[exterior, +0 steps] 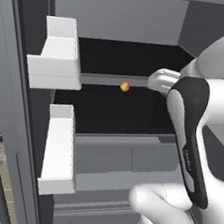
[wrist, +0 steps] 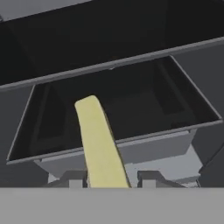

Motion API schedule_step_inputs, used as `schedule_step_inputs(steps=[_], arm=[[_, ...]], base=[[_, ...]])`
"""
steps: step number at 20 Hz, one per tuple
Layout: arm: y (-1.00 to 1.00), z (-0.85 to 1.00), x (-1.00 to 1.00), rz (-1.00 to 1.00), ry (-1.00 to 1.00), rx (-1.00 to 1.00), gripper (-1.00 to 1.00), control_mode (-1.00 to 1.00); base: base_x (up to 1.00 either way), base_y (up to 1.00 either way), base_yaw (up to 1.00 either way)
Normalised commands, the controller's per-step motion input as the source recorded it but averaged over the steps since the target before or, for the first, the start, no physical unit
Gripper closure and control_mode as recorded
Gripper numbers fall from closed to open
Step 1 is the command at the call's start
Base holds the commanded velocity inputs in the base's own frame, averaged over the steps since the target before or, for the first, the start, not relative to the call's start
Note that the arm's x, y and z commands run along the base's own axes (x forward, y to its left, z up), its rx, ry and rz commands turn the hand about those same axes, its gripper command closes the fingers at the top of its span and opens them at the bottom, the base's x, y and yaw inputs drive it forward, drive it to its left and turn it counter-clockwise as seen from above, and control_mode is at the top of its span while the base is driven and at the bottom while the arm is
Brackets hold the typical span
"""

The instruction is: Retrieve the butter from the fridge and place it on a plate on the dining table. Then retrieve the butter knife by the fridge and place it near the plate.

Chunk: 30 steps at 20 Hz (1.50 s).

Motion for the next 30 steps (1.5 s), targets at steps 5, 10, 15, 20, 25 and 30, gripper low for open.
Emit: schedule_step_inputs(steps=[5, 10, 15, 20, 25, 30], arm=[[-0.05, -0.19, -0.51, -0.11, 0.23, 0.00, 1.00, -1.00], [-0.16, -0.33, -0.44, -0.08, 0.16, -0.01, 1.00, -1.00], [-0.24, -0.49, -0.05, 0.00, 0.00, -0.07, 1.00, -1.00], [-0.09, -0.21, 0.00, 0.00, 0.04, -0.05, 1.00, -1.00], [0.00, 0.00, 0.00, 0.00, 0.00, 0.00, 1.00, -1.00], [0.00, -0.02, -0.10, 0.00, 0.00, 0.00, 1.00, 1.00]], base=[[0.00, 0.00, 0.00], [0.00, 0.00, 0.00], [0.00, 0.00, 0.00], [0.00, 0.00, 0.00], [0.00, 0.00, 0.00], [-0.09, 0.00, 0.00]])
